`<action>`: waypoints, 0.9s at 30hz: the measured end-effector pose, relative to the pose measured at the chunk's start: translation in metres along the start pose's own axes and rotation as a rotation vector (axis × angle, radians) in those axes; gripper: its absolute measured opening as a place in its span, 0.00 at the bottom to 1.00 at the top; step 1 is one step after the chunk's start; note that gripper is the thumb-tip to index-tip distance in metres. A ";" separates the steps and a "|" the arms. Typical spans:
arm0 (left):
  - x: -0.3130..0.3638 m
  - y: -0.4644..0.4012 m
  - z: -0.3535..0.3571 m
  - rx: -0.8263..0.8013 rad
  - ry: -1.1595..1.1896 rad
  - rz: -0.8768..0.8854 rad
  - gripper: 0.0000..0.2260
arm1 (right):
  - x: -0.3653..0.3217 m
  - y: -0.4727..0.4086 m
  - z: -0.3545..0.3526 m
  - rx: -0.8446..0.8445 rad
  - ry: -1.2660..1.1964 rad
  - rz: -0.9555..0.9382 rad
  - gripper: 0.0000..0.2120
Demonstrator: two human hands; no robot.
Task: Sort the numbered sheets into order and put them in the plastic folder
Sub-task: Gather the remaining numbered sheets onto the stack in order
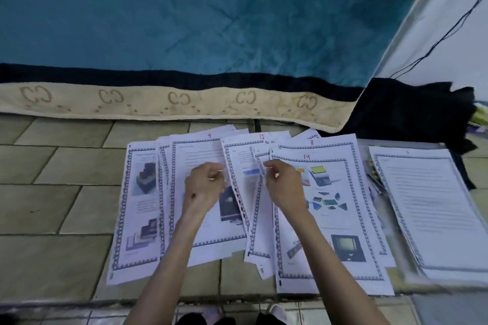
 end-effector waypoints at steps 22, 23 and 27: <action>0.004 0.047 0.124 -0.236 -0.331 -0.012 0.16 | 0.092 0.011 -0.118 0.166 -0.063 0.034 0.22; 0.002 0.045 0.124 -0.234 -0.320 -0.033 0.17 | 0.094 0.009 -0.123 0.176 -0.034 0.053 0.21; -0.001 0.035 0.129 -0.252 -0.069 -0.208 0.19 | 0.101 0.005 -0.127 0.153 -0.015 0.101 0.21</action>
Point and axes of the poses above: each hand's wrist, its own y-axis away from the middle knuckle, its own z-axis out of the palm, x = y × z, the point moved 3 cm from there along -y, towards the middle knuckle, and after that the axes turned 4 degrees about -x, right-handed, at the moved point
